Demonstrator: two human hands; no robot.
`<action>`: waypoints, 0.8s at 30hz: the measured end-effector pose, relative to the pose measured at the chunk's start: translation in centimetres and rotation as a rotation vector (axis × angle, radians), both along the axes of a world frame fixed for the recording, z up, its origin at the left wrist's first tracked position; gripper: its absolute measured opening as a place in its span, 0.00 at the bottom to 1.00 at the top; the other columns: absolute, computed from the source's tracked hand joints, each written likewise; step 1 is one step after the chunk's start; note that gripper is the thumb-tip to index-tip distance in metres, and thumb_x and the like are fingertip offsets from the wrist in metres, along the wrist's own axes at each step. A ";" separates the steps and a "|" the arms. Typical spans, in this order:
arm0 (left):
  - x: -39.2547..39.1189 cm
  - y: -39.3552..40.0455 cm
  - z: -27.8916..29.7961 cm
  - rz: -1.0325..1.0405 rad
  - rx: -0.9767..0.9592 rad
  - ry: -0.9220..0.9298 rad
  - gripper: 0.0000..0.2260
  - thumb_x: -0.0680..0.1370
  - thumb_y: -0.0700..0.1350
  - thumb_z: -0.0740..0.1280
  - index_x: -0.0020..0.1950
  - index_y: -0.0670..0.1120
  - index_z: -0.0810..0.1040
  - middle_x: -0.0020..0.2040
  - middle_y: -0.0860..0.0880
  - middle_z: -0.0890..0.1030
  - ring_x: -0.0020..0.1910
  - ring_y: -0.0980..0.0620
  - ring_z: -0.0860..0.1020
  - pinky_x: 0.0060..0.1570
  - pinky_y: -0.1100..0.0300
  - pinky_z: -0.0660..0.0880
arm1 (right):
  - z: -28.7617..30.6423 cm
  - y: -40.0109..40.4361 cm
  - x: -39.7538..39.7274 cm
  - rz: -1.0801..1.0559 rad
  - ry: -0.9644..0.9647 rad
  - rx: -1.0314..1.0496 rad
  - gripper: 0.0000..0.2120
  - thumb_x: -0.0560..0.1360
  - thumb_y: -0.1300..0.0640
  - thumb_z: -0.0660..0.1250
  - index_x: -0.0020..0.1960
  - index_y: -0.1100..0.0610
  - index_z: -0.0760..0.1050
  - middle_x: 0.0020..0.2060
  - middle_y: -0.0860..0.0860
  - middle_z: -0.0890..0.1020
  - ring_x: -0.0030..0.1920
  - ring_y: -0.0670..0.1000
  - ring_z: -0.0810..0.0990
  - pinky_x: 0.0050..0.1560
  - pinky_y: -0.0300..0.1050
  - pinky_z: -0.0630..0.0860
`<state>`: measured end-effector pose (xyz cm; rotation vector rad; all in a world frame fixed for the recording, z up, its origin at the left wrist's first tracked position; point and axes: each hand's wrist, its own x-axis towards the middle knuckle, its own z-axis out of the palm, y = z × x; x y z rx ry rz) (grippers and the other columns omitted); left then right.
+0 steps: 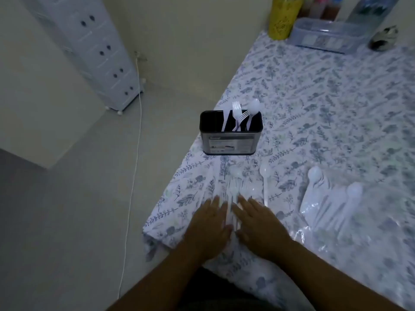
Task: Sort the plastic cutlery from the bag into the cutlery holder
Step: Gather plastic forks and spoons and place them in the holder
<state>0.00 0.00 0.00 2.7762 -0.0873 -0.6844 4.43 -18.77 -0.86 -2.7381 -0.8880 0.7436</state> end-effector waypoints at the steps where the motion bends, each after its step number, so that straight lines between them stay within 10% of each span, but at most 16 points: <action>1: -0.2 0.3 -0.5 0.014 -0.005 0.005 0.36 0.77 0.65 0.39 0.82 0.49 0.45 0.82 0.45 0.43 0.81 0.44 0.44 0.78 0.47 0.47 | -0.2 -0.6 -0.2 0.005 -0.024 0.002 0.35 0.79 0.41 0.56 0.83 0.49 0.53 0.83 0.52 0.49 0.81 0.57 0.54 0.78 0.59 0.58; 5: -0.5 1.2 -1.7 0.063 -0.065 -0.052 0.32 0.82 0.61 0.50 0.82 0.51 0.43 0.82 0.46 0.39 0.80 0.45 0.41 0.79 0.49 0.44 | -0.2 -2.7 -0.5 -0.248 -0.163 0.108 0.28 0.77 0.45 0.62 0.74 0.55 0.72 0.76 0.57 0.71 0.72 0.59 0.73 0.69 0.57 0.73; 13: 0.0 -0.1 -1.6 0.136 -0.196 -0.270 0.25 0.79 0.54 0.62 0.75 0.47 0.66 0.67 0.45 0.69 0.65 0.47 0.67 0.65 0.53 0.68 | 0.1 -1.9 -1.4 -0.246 -0.064 0.108 0.31 0.80 0.41 0.58 0.81 0.50 0.61 0.82 0.51 0.58 0.81 0.55 0.56 0.78 0.56 0.61; 20: 1.7 0.6 -0.7 0.307 -0.356 -0.306 0.14 0.81 0.42 0.64 0.66 0.44 0.74 0.59 0.47 0.71 0.58 0.53 0.69 0.56 0.71 0.64 | 1.5 -2.5 -1.0 -0.444 -0.028 0.179 0.31 0.81 0.47 0.65 0.81 0.51 0.61 0.82 0.53 0.57 0.81 0.55 0.54 0.77 0.50 0.55; 24: 1.9 1.3 -0.5 0.412 -0.348 -0.237 0.04 0.81 0.42 0.63 0.48 0.47 0.70 0.45 0.51 0.71 0.41 0.54 0.72 0.35 0.68 0.66 | 1.6 -1.8 -1.3 -0.497 0.009 0.291 0.27 0.80 0.49 0.68 0.77 0.50 0.68 0.81 0.53 0.61 0.79 0.55 0.57 0.76 0.54 0.58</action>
